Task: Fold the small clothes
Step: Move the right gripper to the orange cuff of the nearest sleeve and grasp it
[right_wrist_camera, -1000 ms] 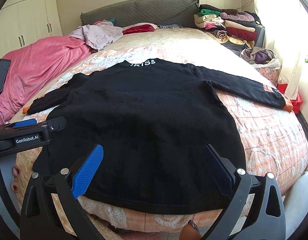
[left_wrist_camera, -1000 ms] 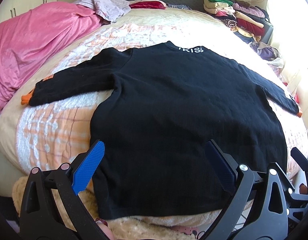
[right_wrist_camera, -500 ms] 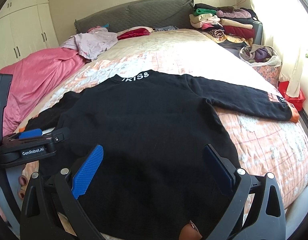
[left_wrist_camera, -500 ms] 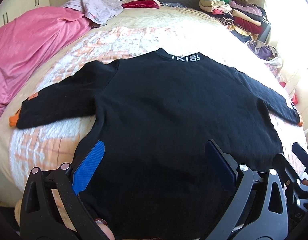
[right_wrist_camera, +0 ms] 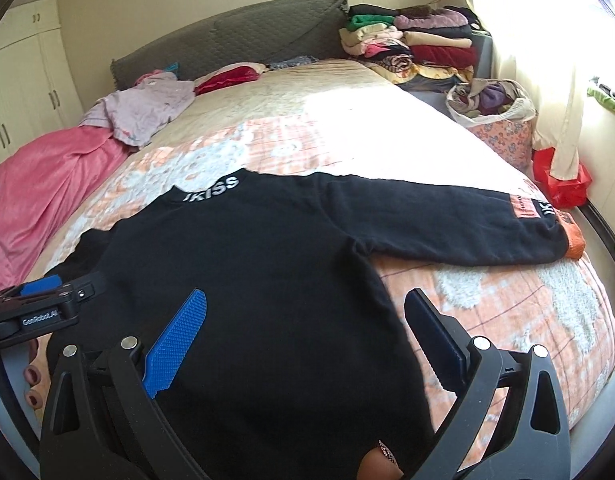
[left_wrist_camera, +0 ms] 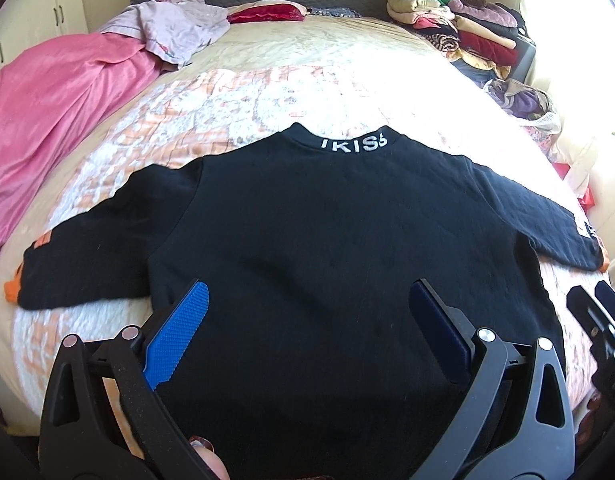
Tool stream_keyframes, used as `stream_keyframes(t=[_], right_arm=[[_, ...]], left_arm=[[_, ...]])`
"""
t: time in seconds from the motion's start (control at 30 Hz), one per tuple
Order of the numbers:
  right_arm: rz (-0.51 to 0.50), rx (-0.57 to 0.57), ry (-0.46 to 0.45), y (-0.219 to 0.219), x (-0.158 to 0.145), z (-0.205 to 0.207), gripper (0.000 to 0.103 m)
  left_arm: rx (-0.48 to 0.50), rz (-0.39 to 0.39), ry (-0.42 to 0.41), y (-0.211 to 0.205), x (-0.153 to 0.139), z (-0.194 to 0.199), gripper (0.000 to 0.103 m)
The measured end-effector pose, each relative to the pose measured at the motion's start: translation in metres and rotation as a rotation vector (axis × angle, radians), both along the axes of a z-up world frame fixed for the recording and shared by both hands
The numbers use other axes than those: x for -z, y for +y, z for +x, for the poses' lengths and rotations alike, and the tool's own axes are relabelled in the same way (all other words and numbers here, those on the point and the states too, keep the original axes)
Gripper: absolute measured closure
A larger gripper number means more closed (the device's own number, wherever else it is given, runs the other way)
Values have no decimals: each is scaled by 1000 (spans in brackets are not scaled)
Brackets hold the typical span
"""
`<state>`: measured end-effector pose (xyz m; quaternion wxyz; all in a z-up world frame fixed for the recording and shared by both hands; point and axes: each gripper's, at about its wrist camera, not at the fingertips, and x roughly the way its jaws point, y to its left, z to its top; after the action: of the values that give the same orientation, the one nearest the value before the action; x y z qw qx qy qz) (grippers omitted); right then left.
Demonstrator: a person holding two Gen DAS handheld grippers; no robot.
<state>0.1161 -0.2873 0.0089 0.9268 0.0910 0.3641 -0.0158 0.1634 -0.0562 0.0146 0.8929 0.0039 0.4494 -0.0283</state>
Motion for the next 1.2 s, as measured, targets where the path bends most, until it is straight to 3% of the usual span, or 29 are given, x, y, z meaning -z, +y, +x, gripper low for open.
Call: stream_keyframes(t=[0.7, 1.2], right_arm=[[18, 301, 96, -124, 38, 34, 4], [233, 494, 186, -226, 80, 32, 4]], left_arm=[[38, 28, 39, -27, 20, 51, 9], [40, -24, 73, -30, 31, 109, 9]])
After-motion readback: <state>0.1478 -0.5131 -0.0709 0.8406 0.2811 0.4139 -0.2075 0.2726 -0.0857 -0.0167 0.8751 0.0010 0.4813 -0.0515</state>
